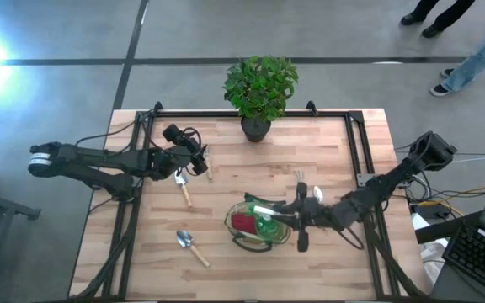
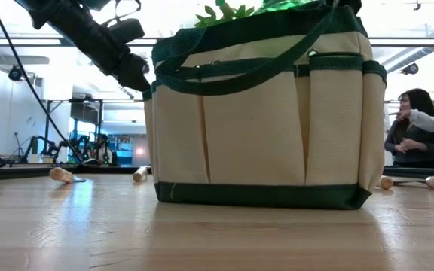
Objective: Pick & Place Garden tools in Gardening bag
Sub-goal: Put the green spray bottle into the green gardening bag
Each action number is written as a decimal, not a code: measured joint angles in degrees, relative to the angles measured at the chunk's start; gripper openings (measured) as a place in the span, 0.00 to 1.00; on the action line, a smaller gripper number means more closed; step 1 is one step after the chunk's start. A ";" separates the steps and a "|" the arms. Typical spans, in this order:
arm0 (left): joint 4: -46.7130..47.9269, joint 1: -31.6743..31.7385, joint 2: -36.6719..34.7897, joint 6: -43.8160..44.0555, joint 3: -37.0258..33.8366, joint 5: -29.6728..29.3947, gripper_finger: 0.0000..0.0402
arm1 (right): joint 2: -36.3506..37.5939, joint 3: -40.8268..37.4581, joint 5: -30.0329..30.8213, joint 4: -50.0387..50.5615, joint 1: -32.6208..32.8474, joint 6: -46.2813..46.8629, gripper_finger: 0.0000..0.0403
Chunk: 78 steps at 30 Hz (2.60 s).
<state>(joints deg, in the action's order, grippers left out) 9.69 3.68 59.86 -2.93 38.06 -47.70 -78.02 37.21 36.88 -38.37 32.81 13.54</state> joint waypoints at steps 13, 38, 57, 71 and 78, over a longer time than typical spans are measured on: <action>0.00 0.00 0.00 -0.05 0.00 0.00 0.67 | 0.00 -2.01 3.89 0.48 2.22 1.96 0.10; -0.24 0.02 0.00 -0.05 0.00 0.00 0.67 | -0.32 -6.18 5.12 0.11 2.70 7.39 0.10; -0.31 0.07 0.01 -0.06 0.00 0.00 0.67 | -7.97 -6.58 3.45 0.03 2.68 16.93 0.10; -0.31 0.07 0.02 -0.09 0.00 0.02 0.67 | -7.61 -6.88 2.60 2.93 2.70 19.50 0.20; -0.31 0.08 0.02 -0.07 0.00 0.02 0.67 | -7.37 -6.93 1.70 3.00 2.70 19.65 0.21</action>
<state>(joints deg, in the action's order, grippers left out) 9.39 3.76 59.88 -3.01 38.06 -47.69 -85.39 30.28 38.58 -35.38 35.51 33.19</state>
